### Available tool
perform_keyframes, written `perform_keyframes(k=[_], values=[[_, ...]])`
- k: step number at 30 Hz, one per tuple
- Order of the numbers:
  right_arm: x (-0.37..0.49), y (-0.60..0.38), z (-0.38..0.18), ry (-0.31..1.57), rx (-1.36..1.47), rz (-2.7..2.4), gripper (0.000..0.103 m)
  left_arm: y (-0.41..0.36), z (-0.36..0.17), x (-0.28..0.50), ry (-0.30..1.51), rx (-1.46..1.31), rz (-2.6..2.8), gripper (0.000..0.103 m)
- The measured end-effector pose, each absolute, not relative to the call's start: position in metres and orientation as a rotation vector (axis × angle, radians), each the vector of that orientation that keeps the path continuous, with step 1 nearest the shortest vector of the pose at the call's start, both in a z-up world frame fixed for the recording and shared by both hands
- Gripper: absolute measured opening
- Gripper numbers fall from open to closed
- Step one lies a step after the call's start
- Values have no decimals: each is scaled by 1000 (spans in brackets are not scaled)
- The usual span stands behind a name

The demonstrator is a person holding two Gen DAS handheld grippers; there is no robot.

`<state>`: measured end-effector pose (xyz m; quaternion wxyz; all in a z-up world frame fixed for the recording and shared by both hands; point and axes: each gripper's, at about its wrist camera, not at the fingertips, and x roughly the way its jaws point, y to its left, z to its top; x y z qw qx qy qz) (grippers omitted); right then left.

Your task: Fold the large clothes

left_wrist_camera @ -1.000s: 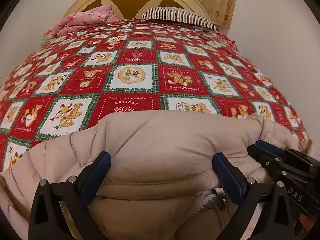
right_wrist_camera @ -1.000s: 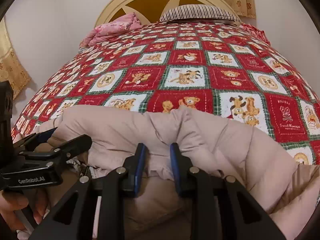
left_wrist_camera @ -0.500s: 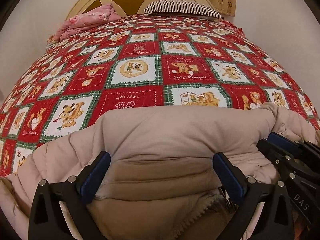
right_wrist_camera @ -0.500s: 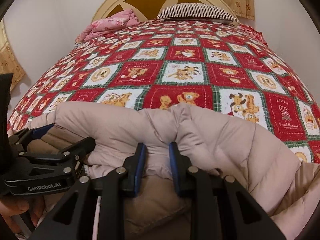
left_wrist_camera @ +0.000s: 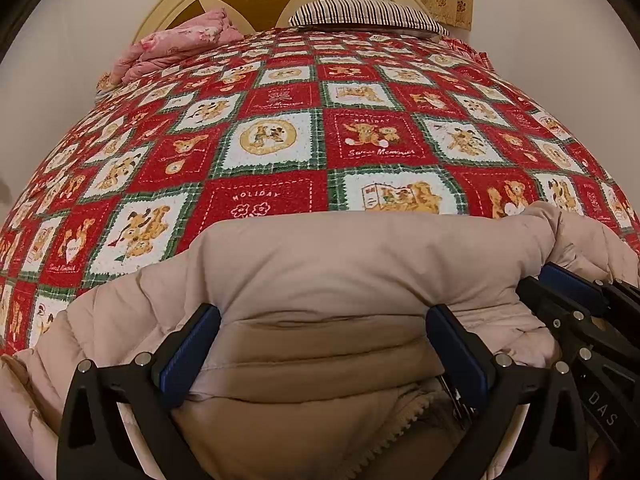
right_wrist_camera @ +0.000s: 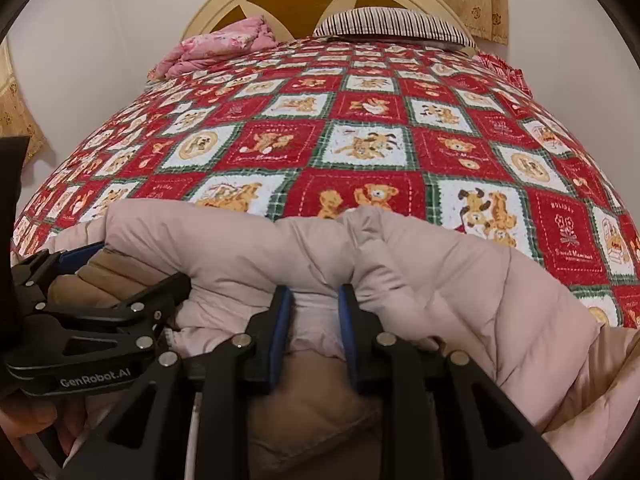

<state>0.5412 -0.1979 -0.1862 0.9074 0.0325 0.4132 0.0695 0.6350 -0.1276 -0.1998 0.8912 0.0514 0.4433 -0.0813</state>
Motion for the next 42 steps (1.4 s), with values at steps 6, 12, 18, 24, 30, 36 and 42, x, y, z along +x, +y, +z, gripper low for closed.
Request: perform_keyframes(k=[6, 12, 18, 24, 30, 36, 42], values=[[542, -198, -187, 854, 70, 144, 26, -128, -200, 635, 921, 110, -168, 102], [542, -198, -187, 854, 71, 145, 26, -128, -200, 635, 921, 109, -168, 102], [543, -198, -187, 855, 69, 145, 26, -128, -200, 635, 921, 110, -167, 102], [543, -199, -187, 855, 71, 146, 26, -128, -200, 635, 919, 109, -167, 102], [545, -194, -181, 874, 19, 160, 30, -121, -180, 634, 921, 111, -192, 102], [480, -220, -116, 773, -18, 197, 86, -65, -82, 551, 721, 77, -264, 102], [362, -287, -83, 793, 88, 184, 87, 16, -55, 400, 674, 63, -359, 102]])
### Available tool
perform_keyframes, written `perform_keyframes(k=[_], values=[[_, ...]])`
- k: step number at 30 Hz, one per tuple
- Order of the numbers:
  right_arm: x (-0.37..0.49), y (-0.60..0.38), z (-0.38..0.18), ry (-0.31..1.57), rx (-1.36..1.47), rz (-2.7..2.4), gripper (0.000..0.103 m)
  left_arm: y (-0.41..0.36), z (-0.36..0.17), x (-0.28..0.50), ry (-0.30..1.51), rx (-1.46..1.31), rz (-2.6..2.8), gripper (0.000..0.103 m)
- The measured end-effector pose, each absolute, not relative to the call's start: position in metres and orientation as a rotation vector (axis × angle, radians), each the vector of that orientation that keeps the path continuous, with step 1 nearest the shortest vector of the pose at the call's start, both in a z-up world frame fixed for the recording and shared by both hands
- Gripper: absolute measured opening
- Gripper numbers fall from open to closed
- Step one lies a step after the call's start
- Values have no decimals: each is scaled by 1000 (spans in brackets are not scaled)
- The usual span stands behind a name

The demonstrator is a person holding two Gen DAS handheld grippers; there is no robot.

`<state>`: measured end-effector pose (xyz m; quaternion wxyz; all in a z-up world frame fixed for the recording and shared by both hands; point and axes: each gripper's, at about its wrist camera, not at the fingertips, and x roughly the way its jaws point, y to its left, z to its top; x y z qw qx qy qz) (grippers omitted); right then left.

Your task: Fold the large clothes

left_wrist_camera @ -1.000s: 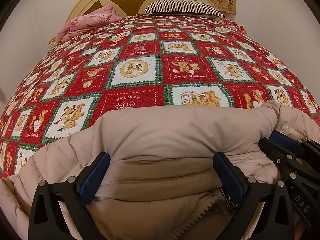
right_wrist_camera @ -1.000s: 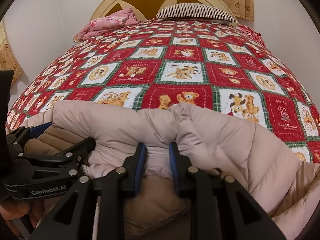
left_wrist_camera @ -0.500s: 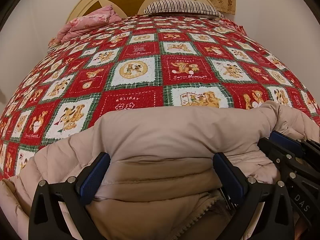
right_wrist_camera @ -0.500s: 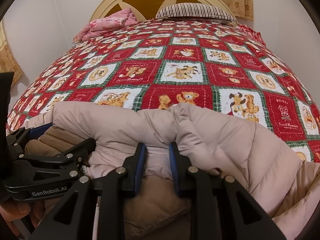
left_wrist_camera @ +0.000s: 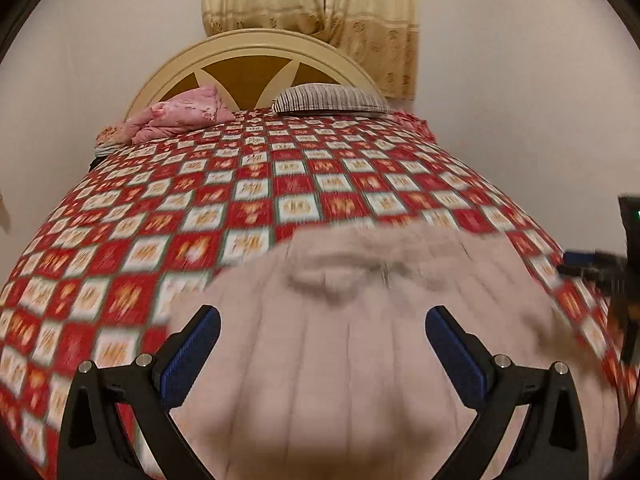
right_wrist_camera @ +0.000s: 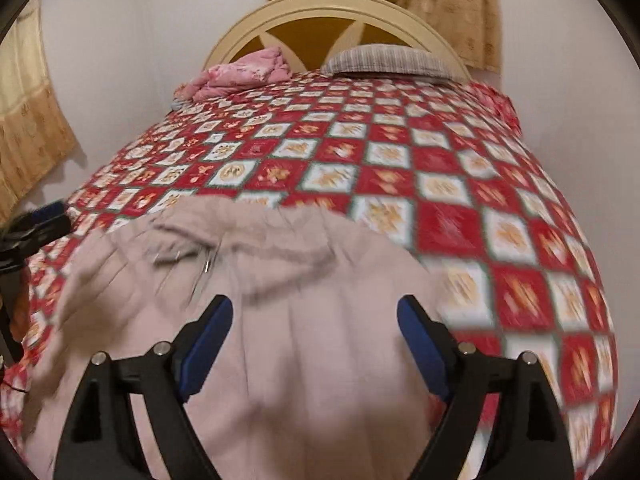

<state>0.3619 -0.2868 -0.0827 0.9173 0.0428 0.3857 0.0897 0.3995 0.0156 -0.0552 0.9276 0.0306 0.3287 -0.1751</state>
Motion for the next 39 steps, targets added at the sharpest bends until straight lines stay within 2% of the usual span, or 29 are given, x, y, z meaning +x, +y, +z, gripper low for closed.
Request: perform_keyframes(k=[8, 12, 18, 21, 23, 25, 26, 27, 28, 30, 33, 39], values=[[200, -328, -103, 870, 286, 112, 88, 87, -128, 253, 780, 60, -315, 102], [152, -322, -118, 891, 325, 91, 88, 108, -160, 222, 835, -41, -309, 102], [107, -307, -154, 951, 348, 69, 88, 103, -174, 201, 841, -140, -347, 102], [92, -309, -174, 979, 410, 53, 83, 97, -177, 196, 845, -149, -375, 101], [84, -305, -173, 943, 386, 48, 76, 92, -178, 193, 843, -137, -375, 91], [83, -302, -175, 947, 432, 90, 43, 90, -179, 189, 842, -123, -370, 52], [82, -301, -176, 947, 451, 107, 36, 90, -177, 185, 828, -100, -355, 42], [82, -299, -177, 949, 456, 130, 24, 90, -174, 181, 813, -72, -361, 21], [81, -299, -177, 942, 467, 139, 18, 91, -172, 177, 809, -71, -372, 16], [77, -303, -176, 928, 512, 159, 14, 96, -164, 170, 798, -69, -374, 13], [63, -309, -162, 890, 543, 191, 12, 100, -140, 146, 735, -61, -420, 11], [18, -322, -108, 795, 601, 283, 12, 124, -68, 97, 609, -240, -618, 10]])
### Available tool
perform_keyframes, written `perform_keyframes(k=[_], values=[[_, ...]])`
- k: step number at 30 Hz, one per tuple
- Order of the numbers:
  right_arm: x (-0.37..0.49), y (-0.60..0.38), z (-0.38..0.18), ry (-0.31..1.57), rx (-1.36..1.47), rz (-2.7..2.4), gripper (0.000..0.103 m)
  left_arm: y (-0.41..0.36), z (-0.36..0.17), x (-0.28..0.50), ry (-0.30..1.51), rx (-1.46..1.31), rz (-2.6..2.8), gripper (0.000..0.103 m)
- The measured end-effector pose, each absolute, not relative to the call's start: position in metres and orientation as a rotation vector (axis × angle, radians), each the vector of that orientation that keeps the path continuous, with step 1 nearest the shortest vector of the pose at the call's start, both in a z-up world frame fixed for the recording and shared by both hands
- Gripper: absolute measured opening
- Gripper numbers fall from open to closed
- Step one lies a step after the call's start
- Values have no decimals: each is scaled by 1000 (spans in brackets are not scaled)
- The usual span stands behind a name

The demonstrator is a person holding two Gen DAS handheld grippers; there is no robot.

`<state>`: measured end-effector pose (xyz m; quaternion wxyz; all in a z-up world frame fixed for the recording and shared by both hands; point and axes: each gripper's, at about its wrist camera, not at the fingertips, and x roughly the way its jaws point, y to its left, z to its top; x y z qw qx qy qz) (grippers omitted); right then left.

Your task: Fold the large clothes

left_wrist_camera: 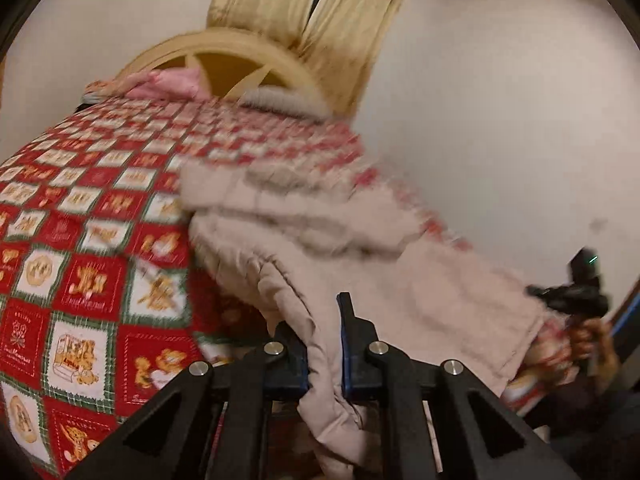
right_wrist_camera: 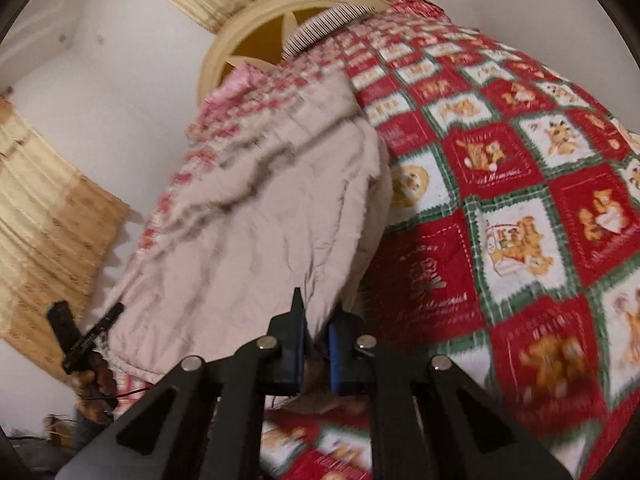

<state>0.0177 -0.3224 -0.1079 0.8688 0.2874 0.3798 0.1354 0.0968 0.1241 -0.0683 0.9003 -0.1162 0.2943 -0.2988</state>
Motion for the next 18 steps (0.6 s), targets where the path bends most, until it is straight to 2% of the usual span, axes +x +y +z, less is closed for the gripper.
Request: perform_keyframes(k=[5, 9, 15, 18], values=[[-16, -337, -22, 576, 631, 349, 11, 143, -6, 90, 486, -369, -740, 10], [16, -343, 22, 445, 636, 375, 11, 140, 14, 141, 496, -370, -765, 10], [176, -351, 8, 506, 730, 320, 11, 139, -11, 257, 675, -398, -682, 17], [224, -352, -12, 554, 786, 267, 11, 153, -19, 278, 731, -457, -657, 21]])
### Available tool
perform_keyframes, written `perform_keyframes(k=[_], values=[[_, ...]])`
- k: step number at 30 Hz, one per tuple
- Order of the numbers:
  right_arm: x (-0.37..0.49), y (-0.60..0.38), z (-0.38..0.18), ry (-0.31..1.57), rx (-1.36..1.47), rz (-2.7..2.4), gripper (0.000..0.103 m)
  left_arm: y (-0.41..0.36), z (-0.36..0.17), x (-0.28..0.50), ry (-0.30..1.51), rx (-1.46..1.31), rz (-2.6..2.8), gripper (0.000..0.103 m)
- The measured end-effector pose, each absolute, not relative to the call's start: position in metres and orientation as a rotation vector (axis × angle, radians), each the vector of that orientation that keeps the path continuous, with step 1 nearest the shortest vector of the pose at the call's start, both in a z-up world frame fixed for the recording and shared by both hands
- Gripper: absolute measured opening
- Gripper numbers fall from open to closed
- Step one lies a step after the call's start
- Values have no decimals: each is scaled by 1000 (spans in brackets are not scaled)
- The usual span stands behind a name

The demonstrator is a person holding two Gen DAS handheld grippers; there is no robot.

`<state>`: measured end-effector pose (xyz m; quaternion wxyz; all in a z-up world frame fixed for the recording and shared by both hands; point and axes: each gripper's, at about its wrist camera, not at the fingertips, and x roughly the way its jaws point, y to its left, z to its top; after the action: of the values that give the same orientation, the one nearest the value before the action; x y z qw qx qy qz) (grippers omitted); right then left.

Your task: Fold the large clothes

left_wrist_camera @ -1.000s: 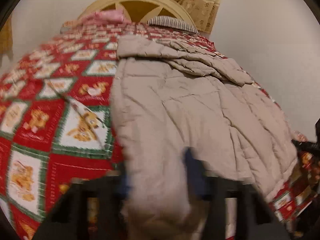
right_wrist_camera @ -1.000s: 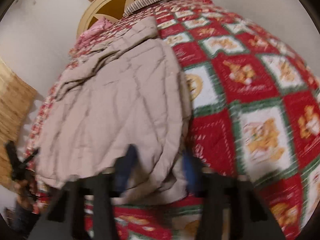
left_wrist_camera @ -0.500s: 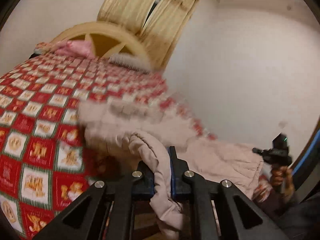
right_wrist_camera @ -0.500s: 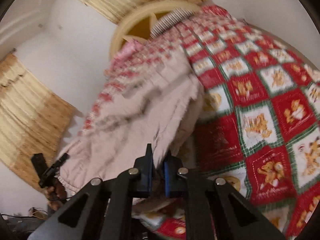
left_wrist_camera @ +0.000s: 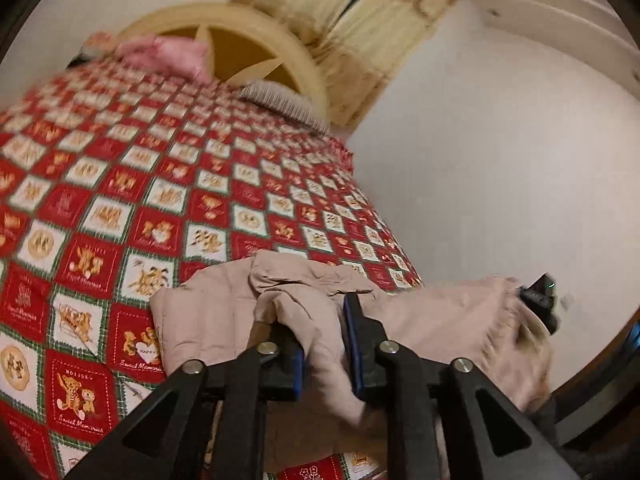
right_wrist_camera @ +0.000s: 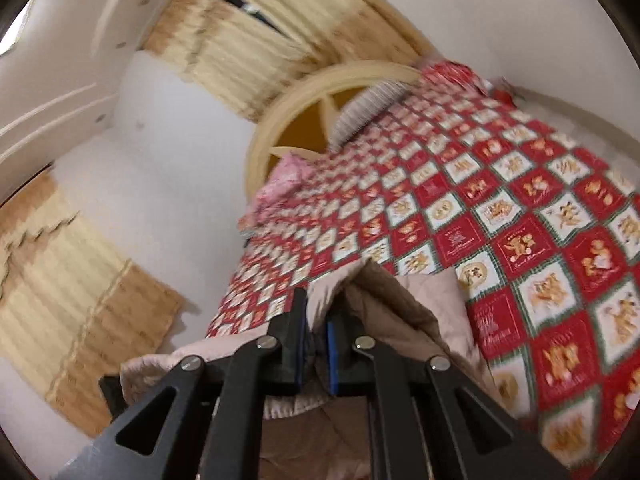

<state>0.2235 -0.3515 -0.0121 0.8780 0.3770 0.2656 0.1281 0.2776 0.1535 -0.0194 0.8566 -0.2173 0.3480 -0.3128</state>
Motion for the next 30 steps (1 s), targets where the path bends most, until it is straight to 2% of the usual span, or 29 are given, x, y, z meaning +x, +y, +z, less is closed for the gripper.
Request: perform_keyframes(k=[3, 5, 6, 7, 8, 13, 17, 20, 22, 23, 24, 27, 30], values=[[252, -360, -31, 588, 797, 217, 11, 170, -17, 281, 738, -483, -669, 24], [262, -364, -43, 611, 800, 195, 11, 181, -12, 282, 698, -440, -597, 31], [269, -364, -48, 623, 794, 181, 11, 185, -9, 283, 668, -408, -519, 52], [276, -365, -55, 635, 799, 173, 11, 189, -4, 279, 621, -375, -409, 77], [283, -364, -62, 648, 803, 160, 11, 186, -2, 274, 565, -336, -327, 83], [327, -351, -99, 713, 790, 86, 11, 97, -8, 267, 499, -73, -307, 85], [352, -333, -116, 737, 743, 56, 12, -10, -41, 276, 519, 140, -438, 85], [354, -324, -118, 719, 717, 43, 25, -66, -71, 288, 480, 366, -392, 85], [346, -323, -114, 685, 726, 34, 47, -90, -95, 304, 472, 479, -340, 85], [339, -319, -108, 653, 710, 38, 73, -97, -106, 313, 470, 520, -306, 85], [331, -312, -100, 616, 670, 38, 83, -101, -113, 320, 466, 544, -275, 85], [302, -274, -77, 545, 475, 97, 83, -95, -135, 357, 531, 518, -164, 86], [292, -223, -79, 581, 310, 233, 83, -78, -150, 388, 599, 417, -94, 96]])
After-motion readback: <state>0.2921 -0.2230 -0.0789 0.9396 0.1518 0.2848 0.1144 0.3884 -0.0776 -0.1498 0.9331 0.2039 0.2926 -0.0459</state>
